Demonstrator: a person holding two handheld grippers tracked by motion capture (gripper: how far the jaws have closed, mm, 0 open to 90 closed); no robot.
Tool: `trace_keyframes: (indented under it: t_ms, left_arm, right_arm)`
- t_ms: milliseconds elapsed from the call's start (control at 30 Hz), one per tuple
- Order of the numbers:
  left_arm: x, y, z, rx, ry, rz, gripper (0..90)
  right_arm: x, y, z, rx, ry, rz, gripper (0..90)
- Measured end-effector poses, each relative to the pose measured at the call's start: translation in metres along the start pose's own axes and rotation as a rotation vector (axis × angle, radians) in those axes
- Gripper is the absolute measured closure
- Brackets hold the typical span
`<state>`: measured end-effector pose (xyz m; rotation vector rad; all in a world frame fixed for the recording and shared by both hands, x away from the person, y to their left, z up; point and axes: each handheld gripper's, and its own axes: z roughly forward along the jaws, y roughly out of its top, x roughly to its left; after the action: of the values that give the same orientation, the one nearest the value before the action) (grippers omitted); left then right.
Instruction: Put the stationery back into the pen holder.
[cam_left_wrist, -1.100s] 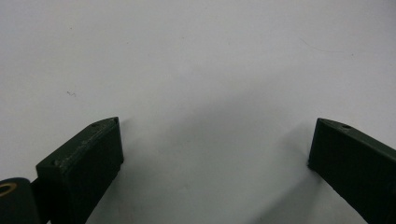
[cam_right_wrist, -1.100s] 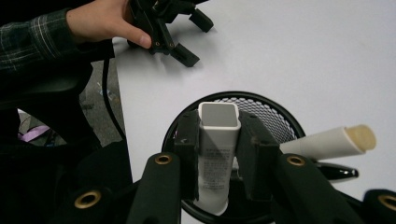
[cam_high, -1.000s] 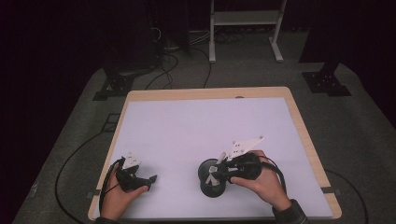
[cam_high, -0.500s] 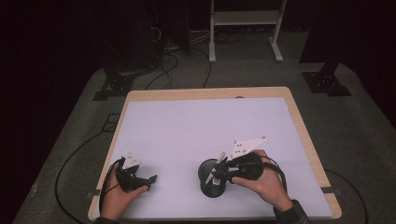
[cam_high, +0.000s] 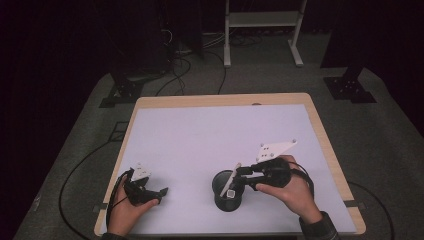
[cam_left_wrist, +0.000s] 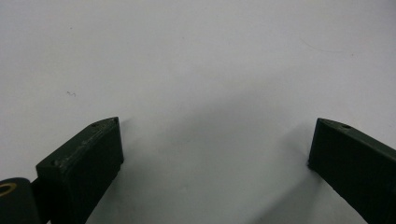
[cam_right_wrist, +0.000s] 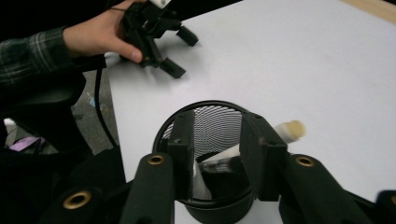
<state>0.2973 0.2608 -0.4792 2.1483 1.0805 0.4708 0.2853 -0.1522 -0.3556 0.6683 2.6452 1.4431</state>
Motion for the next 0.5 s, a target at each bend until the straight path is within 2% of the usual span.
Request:
trace_keyframes:
  t_ms: [67, 100, 133, 300, 333, 367, 400, 433, 500]
  left_arm:
    - [0.000, 0.000, 0.000, 0.000, 0.000, 0.001, 2.2]
    - [0.000, 0.000, 0.000, 0.000, 0.001, 0.000, 2.2]
    - [0.000, 0.000, 0.000, 0.000, 0.001, 0.000, 2.2]
    - [0.000, 0.000, 0.000, -0.001, 0.001, 0.001, 2.2]
    - [0.000, 0.000, 0.000, -0.001, 0.001, 0.001, 2.2]
    - [0.000, 0.000, 0.000, 0.001, 0.001, 0.001, 2.2]
    - [0.000, 0.000, 0.000, 0.001, 0.001, 0.001, 2.2]
    - [0.000, 0.000, 0.000, 0.001, 0.001, 0.001, 2.2]
    - [0.000, 0.000, 0.000, 0.002, 0.000, 0.001, 2.2]
  right_arm:
    - [-0.004, 0.001, -0.003, -0.009, -0.016, 0.009, 61.3]
    - [-0.008, 0.002, -0.006, -0.021, -0.039, 0.015, 58.3]
    - [-0.008, 0.002, -0.006, -0.021, -0.039, 0.015, 58.3]
    - [-0.017, 0.005, -0.010, -0.037, -0.103, 0.024, 46.1]
    - [-0.017, 0.005, -0.010, -0.037, -0.103, 0.024, 46.1]
    - [-0.020, 0.005, -0.010, -0.037, -0.129, 0.022, 41.2]
    - [-0.020, 0.005, -0.010, -0.037, -0.129, 0.022, 41.2]
    - [-0.024, 0.005, -0.010, -0.044, -0.159, 0.018, 35.4]
    - [-0.028, 0.004, -0.011, -0.042, -0.175, 0.031, 31.3]
